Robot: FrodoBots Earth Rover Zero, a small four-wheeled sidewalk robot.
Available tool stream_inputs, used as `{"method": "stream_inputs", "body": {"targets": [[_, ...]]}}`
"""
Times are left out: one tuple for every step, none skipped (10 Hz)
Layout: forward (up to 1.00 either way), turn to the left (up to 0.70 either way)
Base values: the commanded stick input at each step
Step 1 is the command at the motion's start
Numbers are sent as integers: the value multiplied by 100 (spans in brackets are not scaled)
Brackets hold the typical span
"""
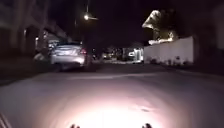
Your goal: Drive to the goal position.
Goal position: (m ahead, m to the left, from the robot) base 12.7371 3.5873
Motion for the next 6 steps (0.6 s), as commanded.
{"method": "stream_inputs", "body": {"targets": [[85,0],[85,0],[85,0],[85,0],[85,0],[85,0]]}}
